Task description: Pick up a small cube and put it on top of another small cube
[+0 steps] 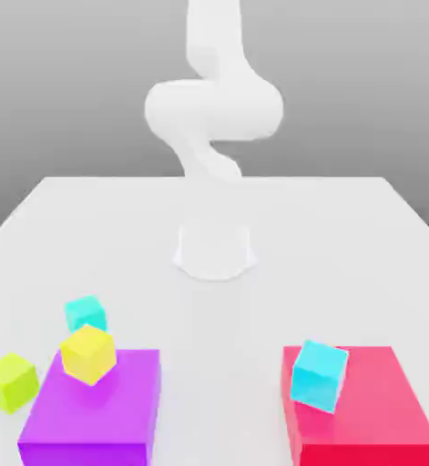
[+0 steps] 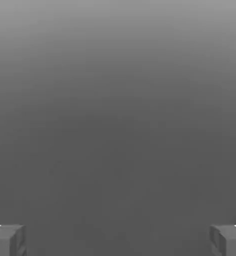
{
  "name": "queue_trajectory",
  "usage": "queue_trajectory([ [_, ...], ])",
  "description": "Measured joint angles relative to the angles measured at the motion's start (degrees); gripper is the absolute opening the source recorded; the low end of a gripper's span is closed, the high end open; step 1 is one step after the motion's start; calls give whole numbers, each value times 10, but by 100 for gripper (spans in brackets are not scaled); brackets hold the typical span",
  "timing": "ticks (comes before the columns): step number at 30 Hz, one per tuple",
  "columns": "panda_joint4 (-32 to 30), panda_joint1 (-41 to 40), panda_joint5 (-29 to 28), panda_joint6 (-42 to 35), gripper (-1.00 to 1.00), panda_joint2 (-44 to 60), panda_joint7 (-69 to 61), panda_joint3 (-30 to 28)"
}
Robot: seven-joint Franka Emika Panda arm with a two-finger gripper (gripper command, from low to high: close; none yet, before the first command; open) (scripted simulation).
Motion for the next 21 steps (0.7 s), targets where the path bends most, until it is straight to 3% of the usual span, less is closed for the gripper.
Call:
queue_trajectory([
  [11, -37, -44, 23, 90, 0, 230, -37, -99],
  [21, -69, -117, 84, 168, 0, 441, -98, -164],
])
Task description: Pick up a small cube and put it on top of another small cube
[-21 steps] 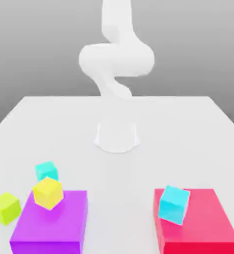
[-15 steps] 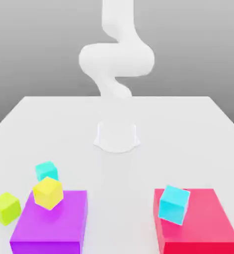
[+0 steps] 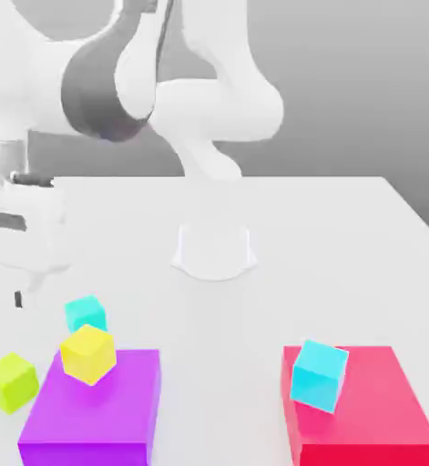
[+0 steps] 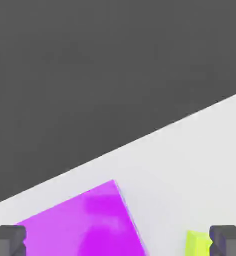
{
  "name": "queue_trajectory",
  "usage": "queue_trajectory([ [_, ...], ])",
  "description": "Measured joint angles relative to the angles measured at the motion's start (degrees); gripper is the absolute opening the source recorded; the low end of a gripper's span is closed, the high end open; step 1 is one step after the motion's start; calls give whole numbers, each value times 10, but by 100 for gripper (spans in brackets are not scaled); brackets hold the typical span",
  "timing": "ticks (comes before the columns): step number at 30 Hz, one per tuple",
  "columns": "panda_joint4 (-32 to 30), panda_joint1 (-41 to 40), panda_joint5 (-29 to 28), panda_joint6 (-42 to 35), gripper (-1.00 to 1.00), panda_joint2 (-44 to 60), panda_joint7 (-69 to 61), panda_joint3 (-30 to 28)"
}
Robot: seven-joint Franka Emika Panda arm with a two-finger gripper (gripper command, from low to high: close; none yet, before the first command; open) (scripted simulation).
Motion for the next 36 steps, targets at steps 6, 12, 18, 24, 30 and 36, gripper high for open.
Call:
queue_trajectory([
  [6, -12, -52, 44, 54, 0, 127, -41, 1],
  [12, 4, -95, 92, 114, -100, 208, -77, 50],
  [18, 2, -92, 85, 106, -100, 198, -72, 46],
  [24, -37, -59, 19, 42, -100, 93, 11, -5],
  [30, -107, -51, -25, 31, -100, 9, 161, -38],
  [36, -178, -83, -93, 23, -100, -77, 330, -35],
])
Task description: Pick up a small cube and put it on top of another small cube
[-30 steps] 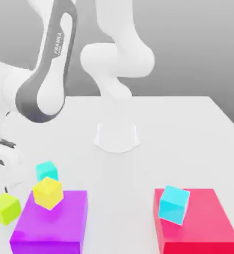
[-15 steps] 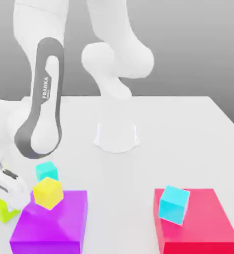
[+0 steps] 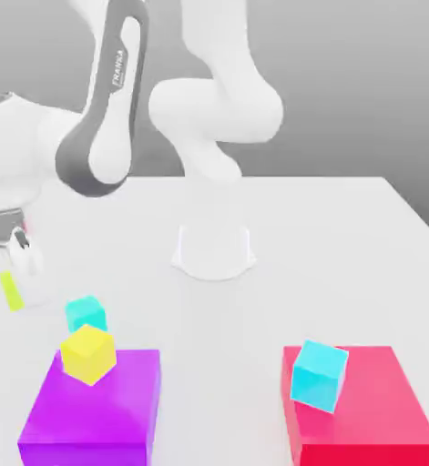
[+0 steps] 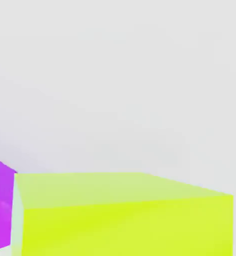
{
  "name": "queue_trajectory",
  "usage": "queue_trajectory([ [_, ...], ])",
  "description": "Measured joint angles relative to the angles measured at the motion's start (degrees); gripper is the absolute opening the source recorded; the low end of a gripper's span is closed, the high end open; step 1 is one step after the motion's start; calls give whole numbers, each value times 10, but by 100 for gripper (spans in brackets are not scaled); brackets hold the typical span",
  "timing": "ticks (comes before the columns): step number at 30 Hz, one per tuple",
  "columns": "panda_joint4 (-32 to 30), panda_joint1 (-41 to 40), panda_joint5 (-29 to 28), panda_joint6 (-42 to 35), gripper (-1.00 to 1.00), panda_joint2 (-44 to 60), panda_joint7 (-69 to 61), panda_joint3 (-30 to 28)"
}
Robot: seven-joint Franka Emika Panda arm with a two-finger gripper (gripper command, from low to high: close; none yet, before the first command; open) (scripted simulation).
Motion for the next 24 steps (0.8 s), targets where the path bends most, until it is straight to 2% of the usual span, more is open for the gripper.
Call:
queue_trajectory([
  [10, -117, -99, -90, -17, -100, -139, 265, 55],
  [14, -129, -98, -83, 41, -100, -92, 281, 54],
  [18, -129, -82, -45, 123, -100, -9, 257, 49],
  [19, -129, -78, -31, 140, 100, 8, 247, 48],
  [24, -129, -78, -31, 140, 100, 8, 248, 48],
])
